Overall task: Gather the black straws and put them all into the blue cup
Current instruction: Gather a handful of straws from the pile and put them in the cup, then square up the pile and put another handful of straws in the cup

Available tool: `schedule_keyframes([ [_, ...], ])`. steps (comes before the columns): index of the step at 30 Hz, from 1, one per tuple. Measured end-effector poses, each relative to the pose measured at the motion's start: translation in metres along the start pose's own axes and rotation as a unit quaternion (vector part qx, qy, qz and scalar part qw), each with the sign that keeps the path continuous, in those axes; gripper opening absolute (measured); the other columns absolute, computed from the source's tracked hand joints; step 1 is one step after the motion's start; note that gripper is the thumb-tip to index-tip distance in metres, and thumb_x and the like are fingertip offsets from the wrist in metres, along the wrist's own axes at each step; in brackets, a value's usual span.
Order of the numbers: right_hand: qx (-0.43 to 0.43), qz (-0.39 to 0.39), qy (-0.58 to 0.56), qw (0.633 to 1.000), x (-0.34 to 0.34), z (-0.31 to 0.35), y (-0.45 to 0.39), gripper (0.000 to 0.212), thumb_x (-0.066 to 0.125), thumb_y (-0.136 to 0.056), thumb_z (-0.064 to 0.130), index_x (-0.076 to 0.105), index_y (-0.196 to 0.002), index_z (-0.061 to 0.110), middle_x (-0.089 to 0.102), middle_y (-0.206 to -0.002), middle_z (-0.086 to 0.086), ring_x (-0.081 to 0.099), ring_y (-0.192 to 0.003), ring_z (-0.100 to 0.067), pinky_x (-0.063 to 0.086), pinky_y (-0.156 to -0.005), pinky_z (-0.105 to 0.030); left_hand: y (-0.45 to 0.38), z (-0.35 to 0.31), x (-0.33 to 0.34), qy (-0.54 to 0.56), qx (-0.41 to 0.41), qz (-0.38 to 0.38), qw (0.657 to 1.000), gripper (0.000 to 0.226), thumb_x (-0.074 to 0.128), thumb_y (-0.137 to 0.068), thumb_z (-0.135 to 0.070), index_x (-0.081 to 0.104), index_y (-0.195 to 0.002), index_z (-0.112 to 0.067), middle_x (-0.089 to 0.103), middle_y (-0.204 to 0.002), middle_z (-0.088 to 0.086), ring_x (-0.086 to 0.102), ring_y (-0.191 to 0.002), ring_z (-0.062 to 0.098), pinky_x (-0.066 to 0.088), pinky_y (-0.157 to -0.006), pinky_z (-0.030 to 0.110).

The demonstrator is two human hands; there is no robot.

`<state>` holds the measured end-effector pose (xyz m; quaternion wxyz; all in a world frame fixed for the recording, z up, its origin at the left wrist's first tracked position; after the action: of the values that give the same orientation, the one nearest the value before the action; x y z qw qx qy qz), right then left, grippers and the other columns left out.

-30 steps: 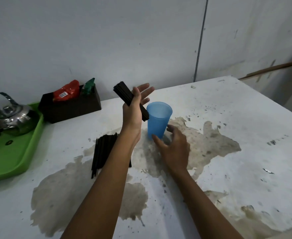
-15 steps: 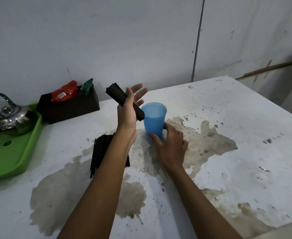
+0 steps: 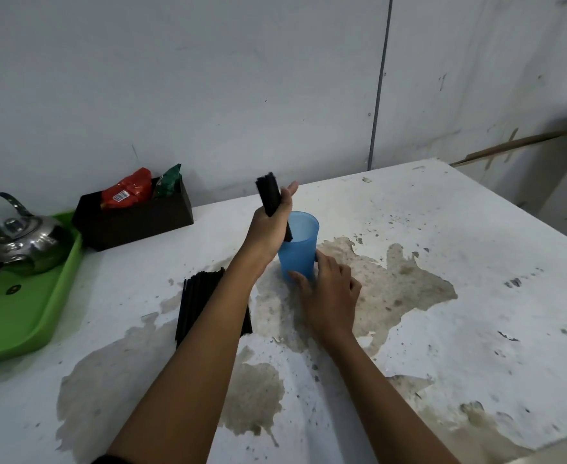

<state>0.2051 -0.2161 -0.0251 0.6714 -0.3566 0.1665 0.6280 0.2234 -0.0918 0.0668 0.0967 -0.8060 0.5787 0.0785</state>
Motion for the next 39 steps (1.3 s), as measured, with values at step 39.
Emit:
schedule_keyframes([
  [39, -0.015, -0.021, -0.168, 0.985, -0.011, -0.004, 0.016, 0.029, 0.079, -0.072, 0.023, 0.052, -0.071, 0.014, 0.054, -0.071, -0.002, 0.046, -0.066, -0.009, 0.034, -0.057, -0.013, 0.082, 0.027, -0.094, -0.219, 0.021, -0.233, 0.947, 0.02, 0.062, -0.09, -0.032, 0.067, -0.109, -0.032, 0.068, -0.106, -0.012, 0.063, -0.094, 0.01, 0.053, -0.079, 0.028],
])
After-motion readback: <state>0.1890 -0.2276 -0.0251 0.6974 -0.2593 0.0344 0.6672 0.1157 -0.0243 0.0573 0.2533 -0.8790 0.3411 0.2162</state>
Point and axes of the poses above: each hand's wrist, its own y-axis away from the middle knuckle, its own x-axis out of the palm, z = x × y, the point moved 6 cm from there along -y, towards the middle knuckle
